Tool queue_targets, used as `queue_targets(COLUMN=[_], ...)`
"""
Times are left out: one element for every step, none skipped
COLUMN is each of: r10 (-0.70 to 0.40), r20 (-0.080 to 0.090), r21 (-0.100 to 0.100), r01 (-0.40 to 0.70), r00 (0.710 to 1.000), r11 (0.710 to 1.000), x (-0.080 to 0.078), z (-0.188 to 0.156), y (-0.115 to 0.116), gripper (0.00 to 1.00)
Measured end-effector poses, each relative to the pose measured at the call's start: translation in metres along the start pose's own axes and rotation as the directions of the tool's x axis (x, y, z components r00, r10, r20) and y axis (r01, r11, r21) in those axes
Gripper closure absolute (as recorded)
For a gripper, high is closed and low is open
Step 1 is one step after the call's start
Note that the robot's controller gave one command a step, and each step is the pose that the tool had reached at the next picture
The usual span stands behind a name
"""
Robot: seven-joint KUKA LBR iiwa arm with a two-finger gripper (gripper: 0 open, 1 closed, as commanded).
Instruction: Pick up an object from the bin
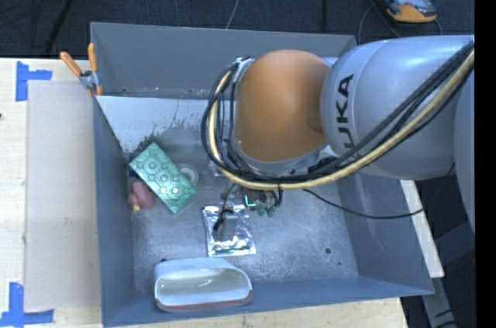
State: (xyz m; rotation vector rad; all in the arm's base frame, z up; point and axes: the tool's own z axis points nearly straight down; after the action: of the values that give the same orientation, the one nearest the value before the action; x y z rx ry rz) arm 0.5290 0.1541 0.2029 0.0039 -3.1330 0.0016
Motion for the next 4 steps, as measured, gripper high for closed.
queue_targets(r10=[-0.014, 0.110, 0.116, 0.117], r20=[0.010, 0.009, 0.017, 0.008], r21=[-0.001, -0.004, -0.007, -0.003], r01=[0.014, -0.110, -0.116, -0.117], r00=[1.000, 0.994, 0.993, 0.993], r11=[1.000, 0.994, 0.993, 0.993], x=[-0.053, -0.062, -0.066, -0.063], z=[0.136, 0.133, 0.128, 0.132], y=[-0.017, 0.075, 0.073, 0.072], gripper=[0.00, 0.00, 1.00, 0.00])
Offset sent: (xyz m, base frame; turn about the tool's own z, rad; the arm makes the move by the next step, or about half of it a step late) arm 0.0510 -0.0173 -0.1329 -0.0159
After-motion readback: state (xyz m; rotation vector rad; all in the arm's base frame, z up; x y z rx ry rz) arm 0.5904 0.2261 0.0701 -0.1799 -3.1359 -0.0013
